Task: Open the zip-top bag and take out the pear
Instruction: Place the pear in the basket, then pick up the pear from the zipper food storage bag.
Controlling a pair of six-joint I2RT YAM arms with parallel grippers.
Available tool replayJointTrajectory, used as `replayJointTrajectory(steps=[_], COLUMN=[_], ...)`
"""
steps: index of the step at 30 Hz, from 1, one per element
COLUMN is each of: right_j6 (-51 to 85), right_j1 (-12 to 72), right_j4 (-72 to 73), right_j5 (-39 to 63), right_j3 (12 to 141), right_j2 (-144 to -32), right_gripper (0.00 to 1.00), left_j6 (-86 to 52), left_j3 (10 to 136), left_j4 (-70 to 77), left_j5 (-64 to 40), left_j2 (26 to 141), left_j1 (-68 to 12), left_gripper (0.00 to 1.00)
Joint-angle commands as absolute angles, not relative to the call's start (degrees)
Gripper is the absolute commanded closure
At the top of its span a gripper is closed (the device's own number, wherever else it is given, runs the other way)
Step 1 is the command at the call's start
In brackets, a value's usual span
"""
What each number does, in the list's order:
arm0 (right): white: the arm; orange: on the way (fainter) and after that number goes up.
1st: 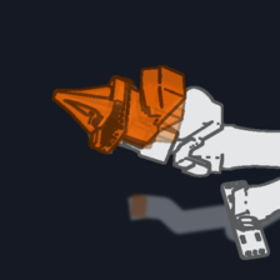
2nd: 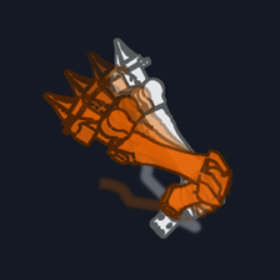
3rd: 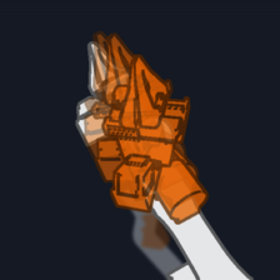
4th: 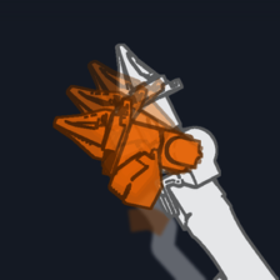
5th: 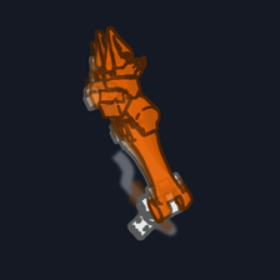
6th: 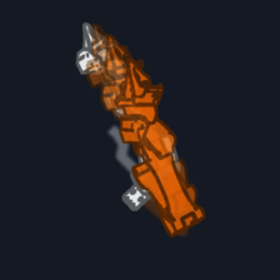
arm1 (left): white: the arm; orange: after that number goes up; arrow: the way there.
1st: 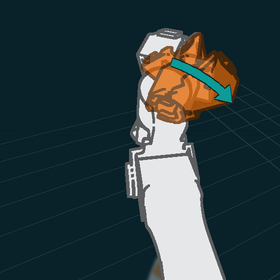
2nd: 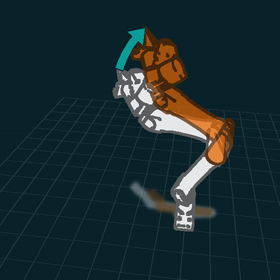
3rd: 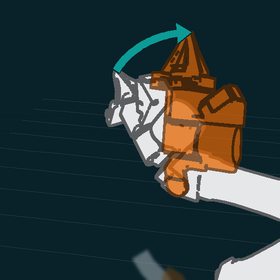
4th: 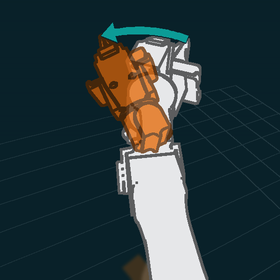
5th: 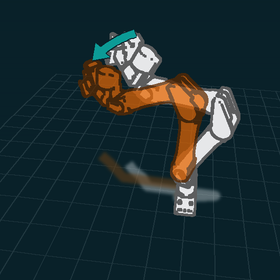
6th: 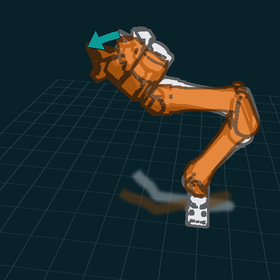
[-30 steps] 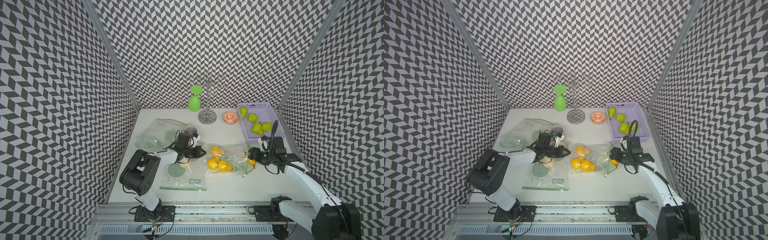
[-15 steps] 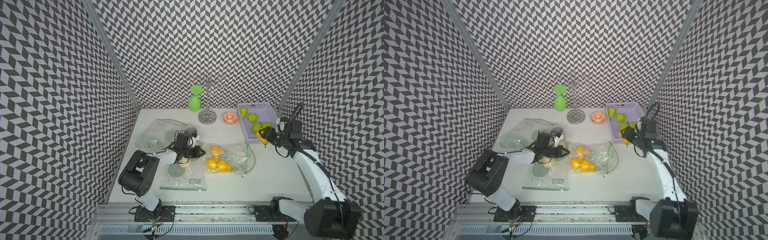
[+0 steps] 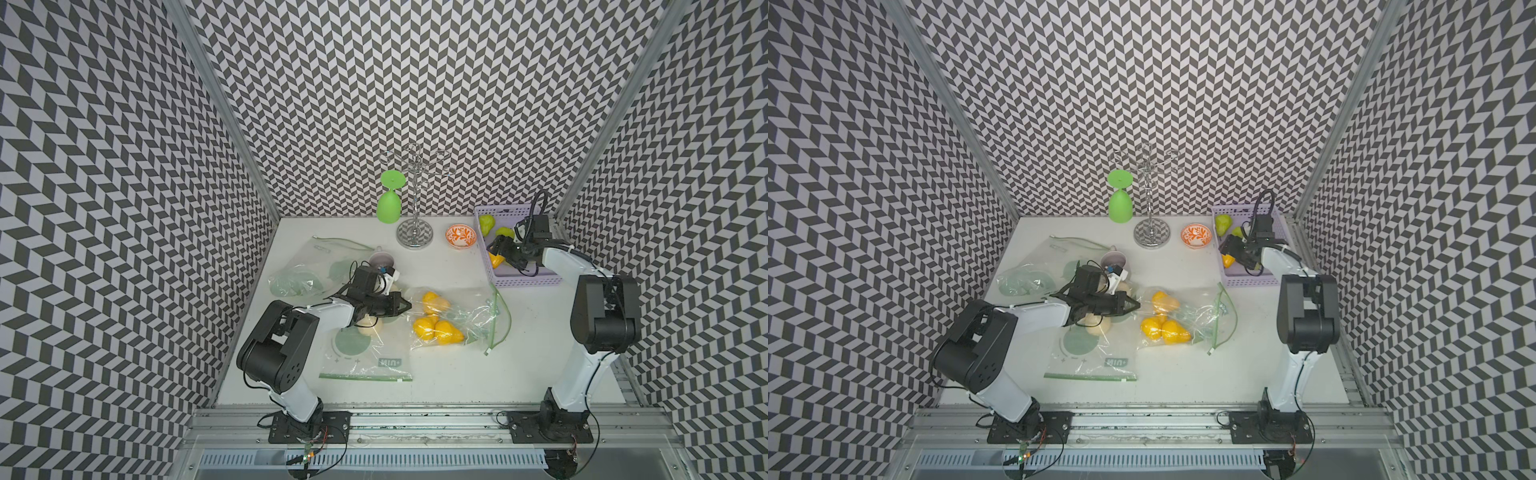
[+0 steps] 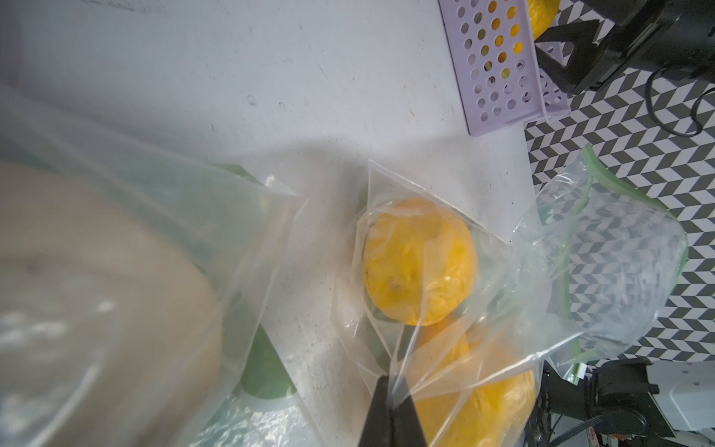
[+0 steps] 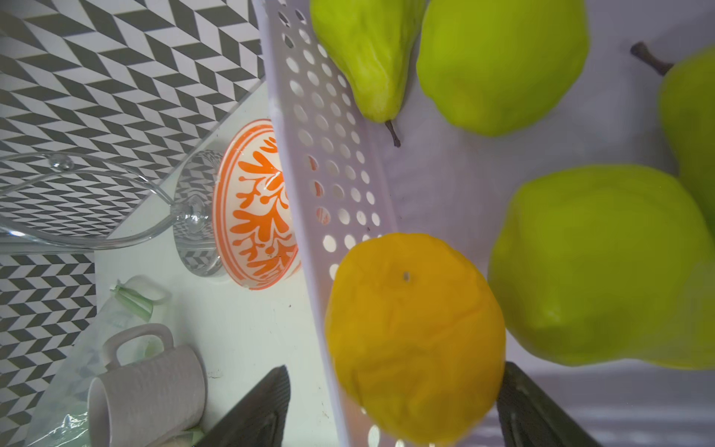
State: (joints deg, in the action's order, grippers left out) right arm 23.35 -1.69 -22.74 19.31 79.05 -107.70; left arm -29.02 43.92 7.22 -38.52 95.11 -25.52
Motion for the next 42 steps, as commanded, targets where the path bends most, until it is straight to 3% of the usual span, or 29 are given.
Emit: replayJointTrajectory(steps=[1,7,8,13,16,21,27,28,31,35,38,40,42], right_j6=[21.18,22.10,22.34,26.86,29.12,29.16,31.73,31.64,30.96,29.81,29.82,29.17,28.81], right_j1=[-2.21,-2.20,-2.26,-1.12,-0.65,1.61,10.81,11.72,12.30,12.22,12.34,12.32,12.39], right_j4=[-22.23,-24.08,-24.97,-24.76,-23.30,-19.99,-12.66,-12.68,-12.45,-11.92,-10.57,-10.82,-10.77], right_j5=[19.67,22.93,25.21,31.57,34.73,39.48,40.90,40.30,39.87,40.04,41.46,41.60,41.79], right_j3=[77.74,58.83,55.59,40.98,34.98,28.83,24.80,24.63,23.58,22.85,22.25,22.15,21.90], right_j2=[-99.62,-77.35,-74.16,-57.93,-52.66,-52.54,-55.89,-56.53,-56.87,-57.71,-58.01,-57.84,-57.83], right_gripper=[0.17,0.20,0.25,0.72,0.82,0.86,0.85,0.85,0.85,0.84,0.84,0.84,0.84], left_j6=[-28.30,-28.30,-28.32,-28.45,-28.43,-28.30,-28.78,-29.32,-29.35,-29.19,-29.00,-29.79,-31.01], left_j3=[43.72,44.00,43.98,43.94,43.86,43.95,44.85,45.15,46.99,49.40,49.62,48.80,47.12], left_j4=[7.21,7.21,7.25,7.43,7.47,7.41,8.03,7.91,4.82,0.13,-2.37,-3.12,-2.11], left_j5=[-39.44,-39.48,-39.49,-39.31,-39.12,-38.85,-39.64,-39.64,-38.64,-37.65,-37.53,-37.49,-37.01], left_j2=[93.27,93.65,93.71,93.81,94.02,94.31,94.12,93.24,88.57,82.43,78.51,76.96,76.50], left_j1=[-26.08,-26.04,-26.06,-26.30,-26.44,-27.05,-26.76,-26.27,-25.55,-25.81,-27.98,-30.79,-34.61], left_gripper=[1.00,1.00,1.00,1.00,1.00,1.00,0.99,0.95,0.70,0.57,0.59,0.72,0.75])
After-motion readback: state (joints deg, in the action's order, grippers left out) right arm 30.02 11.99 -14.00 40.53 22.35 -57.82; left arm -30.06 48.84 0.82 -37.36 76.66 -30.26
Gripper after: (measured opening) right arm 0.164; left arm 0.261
